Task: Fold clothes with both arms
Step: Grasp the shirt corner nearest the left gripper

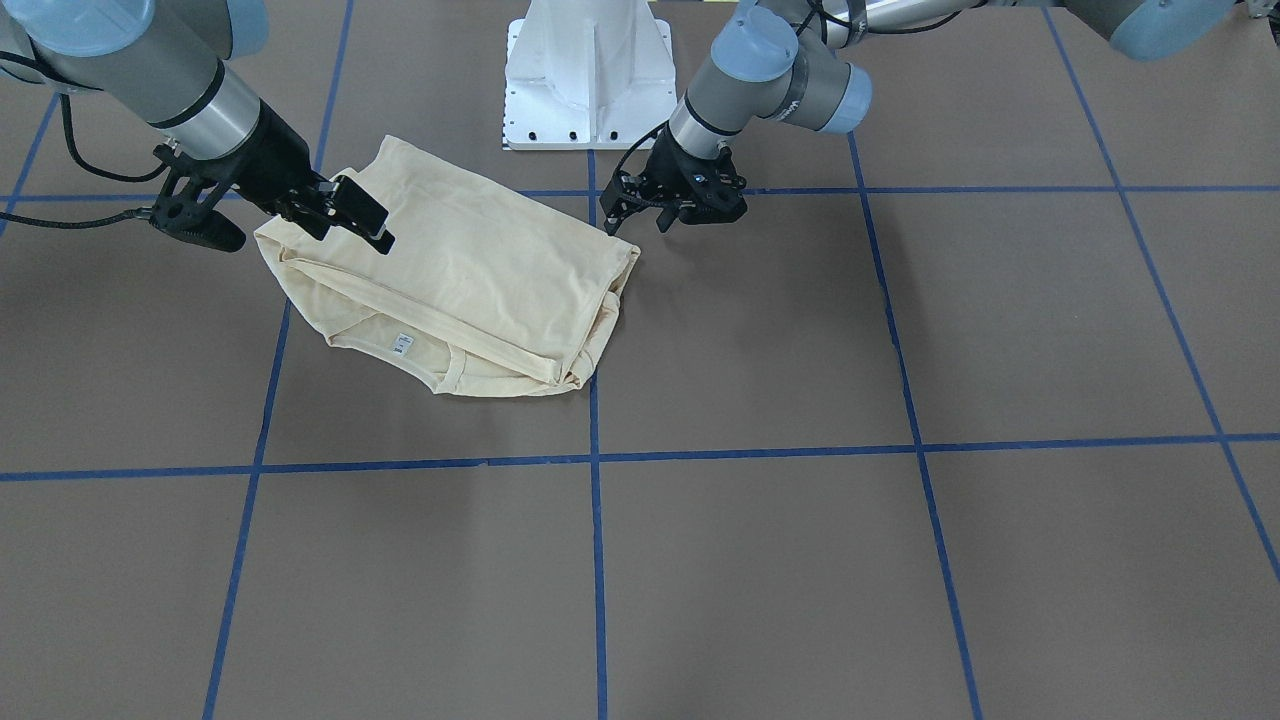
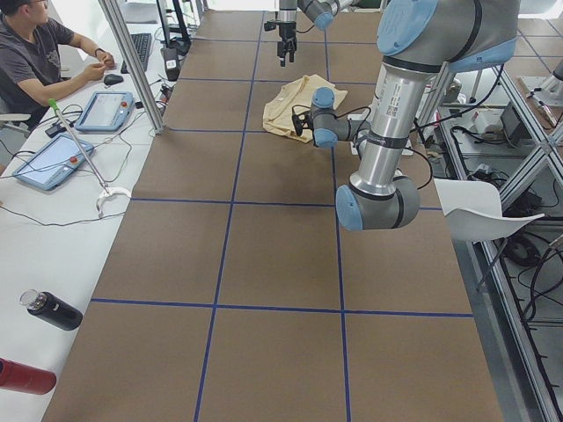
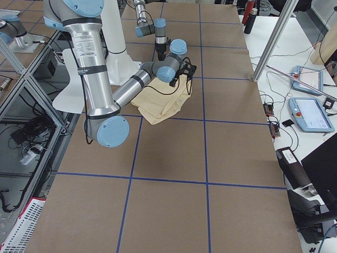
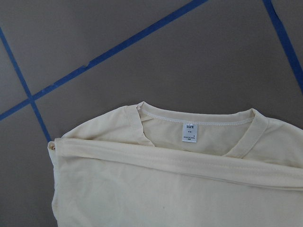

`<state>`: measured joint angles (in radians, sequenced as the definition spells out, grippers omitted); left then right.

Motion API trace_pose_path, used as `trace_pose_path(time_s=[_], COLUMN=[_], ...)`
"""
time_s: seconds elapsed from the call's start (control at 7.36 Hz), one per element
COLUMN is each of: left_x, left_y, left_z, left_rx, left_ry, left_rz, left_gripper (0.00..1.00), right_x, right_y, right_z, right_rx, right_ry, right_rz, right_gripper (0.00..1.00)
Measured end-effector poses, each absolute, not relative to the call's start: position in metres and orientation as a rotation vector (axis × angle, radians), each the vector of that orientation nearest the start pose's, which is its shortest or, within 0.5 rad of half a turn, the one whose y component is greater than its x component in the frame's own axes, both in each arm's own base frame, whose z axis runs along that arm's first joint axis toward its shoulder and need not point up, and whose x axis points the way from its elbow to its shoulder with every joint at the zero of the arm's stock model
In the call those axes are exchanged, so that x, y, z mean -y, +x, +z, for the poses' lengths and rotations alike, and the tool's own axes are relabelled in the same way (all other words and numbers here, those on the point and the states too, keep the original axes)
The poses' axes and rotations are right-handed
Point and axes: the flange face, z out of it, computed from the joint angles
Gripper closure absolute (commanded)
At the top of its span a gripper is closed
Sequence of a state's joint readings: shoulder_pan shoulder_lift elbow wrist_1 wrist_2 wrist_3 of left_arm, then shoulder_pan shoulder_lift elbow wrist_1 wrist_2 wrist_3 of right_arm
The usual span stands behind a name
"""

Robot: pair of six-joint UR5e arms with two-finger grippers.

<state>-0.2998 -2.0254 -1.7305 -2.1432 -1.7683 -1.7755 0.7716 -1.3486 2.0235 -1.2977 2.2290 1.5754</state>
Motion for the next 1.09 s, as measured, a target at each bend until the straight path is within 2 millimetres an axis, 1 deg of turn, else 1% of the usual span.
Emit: trace_pose_path(time_s=[0.27,0.68,0.95,1.09], left_x=[0.302,0.313,0.32,0.323], left_y=[0.573,0.573,0.58,0.587], left_z=[0.263,0.257,0.261,0.261], left_rx=[-1.192,-1.199,-1.186,-1.181], left_ry=[-0.11,-0.095,-0.082,-0.08], left_rz=[-0.334,-0.345,-0.337,-0.336], left_gripper=[0.14,0.14,0.15,0.19], right_x=[0.416,0.416,0.416,0.416], right_y=[-0.324,-0.324,-0.324,-0.324], right_z=[0.297,0.297,0.297,0.297], right_rx=[1.075,1.076,1.076,1.076], right_ry=[-0.223,-0.222,-0.222,-0.222], right_rz=[0.386,0.387,0.388,0.388], right_gripper=[0.0,0.0,0.0,0.0])
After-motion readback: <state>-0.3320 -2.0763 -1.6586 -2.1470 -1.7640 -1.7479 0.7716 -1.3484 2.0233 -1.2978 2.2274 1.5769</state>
